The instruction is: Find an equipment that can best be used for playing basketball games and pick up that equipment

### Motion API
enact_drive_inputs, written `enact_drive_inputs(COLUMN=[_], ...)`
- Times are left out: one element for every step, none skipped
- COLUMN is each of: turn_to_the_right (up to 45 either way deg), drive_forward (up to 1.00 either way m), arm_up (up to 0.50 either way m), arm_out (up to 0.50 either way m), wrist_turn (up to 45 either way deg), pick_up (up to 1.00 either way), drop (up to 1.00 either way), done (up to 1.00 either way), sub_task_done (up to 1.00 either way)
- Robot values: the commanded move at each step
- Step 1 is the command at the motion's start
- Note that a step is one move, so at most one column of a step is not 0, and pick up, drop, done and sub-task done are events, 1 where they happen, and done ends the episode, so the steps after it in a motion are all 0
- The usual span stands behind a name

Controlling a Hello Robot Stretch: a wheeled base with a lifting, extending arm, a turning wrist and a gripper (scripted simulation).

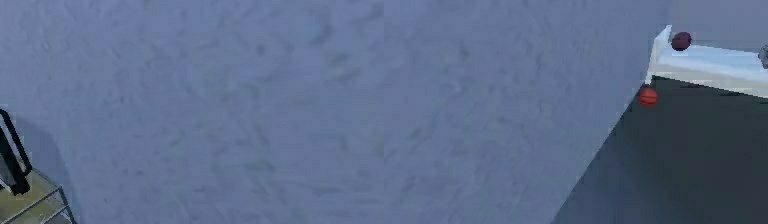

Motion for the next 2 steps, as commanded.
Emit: enact_drive_inputs(turn_to_the_right=[45.0, 45.0], drive_forward=[0.00, 0.00], arm_up=[0.00, 0.00], arm_out=[0.00, 0.00], wrist_turn=[0.0, 0.0], pick_up=[0.00, 0.00], drop=[0.00, 0.00], done=[0.00, 0.00], sub_task_done=[0.00, 0.00])
